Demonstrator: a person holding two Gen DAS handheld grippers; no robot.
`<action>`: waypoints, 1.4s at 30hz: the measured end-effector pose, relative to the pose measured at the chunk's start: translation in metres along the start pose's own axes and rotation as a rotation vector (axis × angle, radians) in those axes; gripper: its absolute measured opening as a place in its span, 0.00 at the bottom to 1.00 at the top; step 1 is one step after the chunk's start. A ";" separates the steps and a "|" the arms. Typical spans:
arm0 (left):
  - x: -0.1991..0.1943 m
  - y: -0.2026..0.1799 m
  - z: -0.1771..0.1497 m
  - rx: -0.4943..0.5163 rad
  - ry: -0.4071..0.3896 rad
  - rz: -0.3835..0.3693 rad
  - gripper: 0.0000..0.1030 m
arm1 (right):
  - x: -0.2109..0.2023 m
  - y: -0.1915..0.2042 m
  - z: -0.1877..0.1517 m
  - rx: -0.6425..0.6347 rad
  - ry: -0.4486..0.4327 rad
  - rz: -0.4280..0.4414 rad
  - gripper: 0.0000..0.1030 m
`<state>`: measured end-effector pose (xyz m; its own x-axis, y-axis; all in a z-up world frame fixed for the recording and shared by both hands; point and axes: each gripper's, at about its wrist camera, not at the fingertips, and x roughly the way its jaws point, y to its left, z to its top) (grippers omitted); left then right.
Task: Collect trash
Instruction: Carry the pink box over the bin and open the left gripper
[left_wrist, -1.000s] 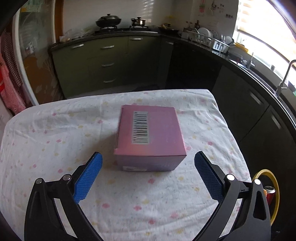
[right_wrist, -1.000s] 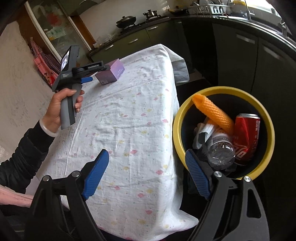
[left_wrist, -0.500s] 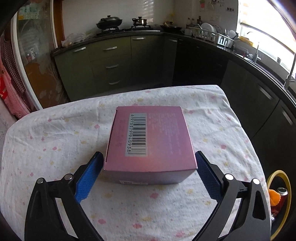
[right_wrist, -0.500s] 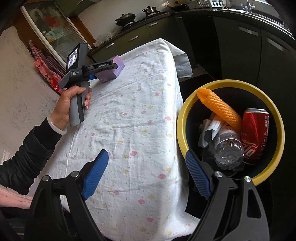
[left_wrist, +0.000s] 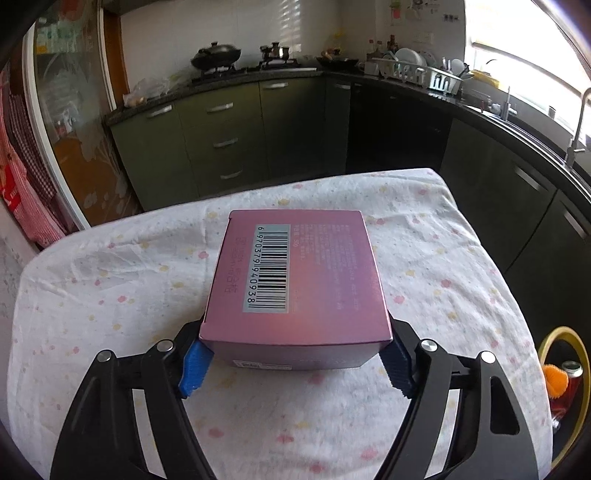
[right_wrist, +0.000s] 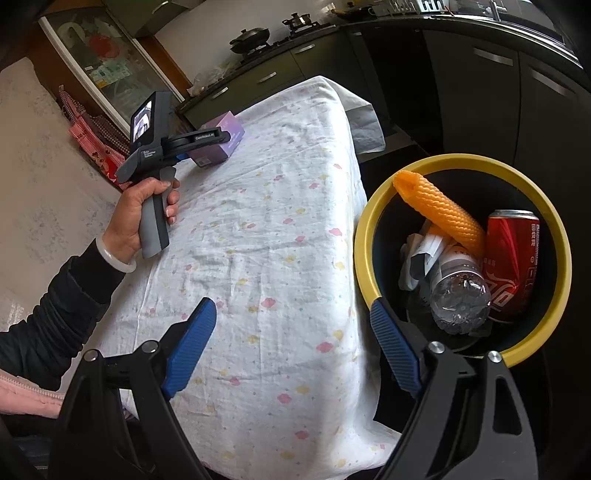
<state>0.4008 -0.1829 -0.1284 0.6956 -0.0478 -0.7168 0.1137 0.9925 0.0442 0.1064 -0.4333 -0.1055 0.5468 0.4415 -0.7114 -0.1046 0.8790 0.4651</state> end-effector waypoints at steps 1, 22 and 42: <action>-0.008 0.000 -0.002 0.007 -0.011 -0.005 0.73 | -0.001 0.001 -0.001 -0.001 -0.003 0.001 0.79; -0.190 -0.165 -0.078 0.377 0.023 -0.499 0.74 | -0.120 -0.066 -0.059 0.180 -0.223 -0.166 0.80; -0.087 -0.320 -0.113 0.400 0.344 -0.454 0.74 | -0.142 -0.110 -0.093 0.268 -0.265 -0.122 0.80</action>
<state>0.2236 -0.4837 -0.1591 0.2602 -0.3446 -0.9019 0.6387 0.7620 -0.1069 -0.0375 -0.5756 -0.1044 0.7411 0.2442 -0.6254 0.1755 0.8287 0.5315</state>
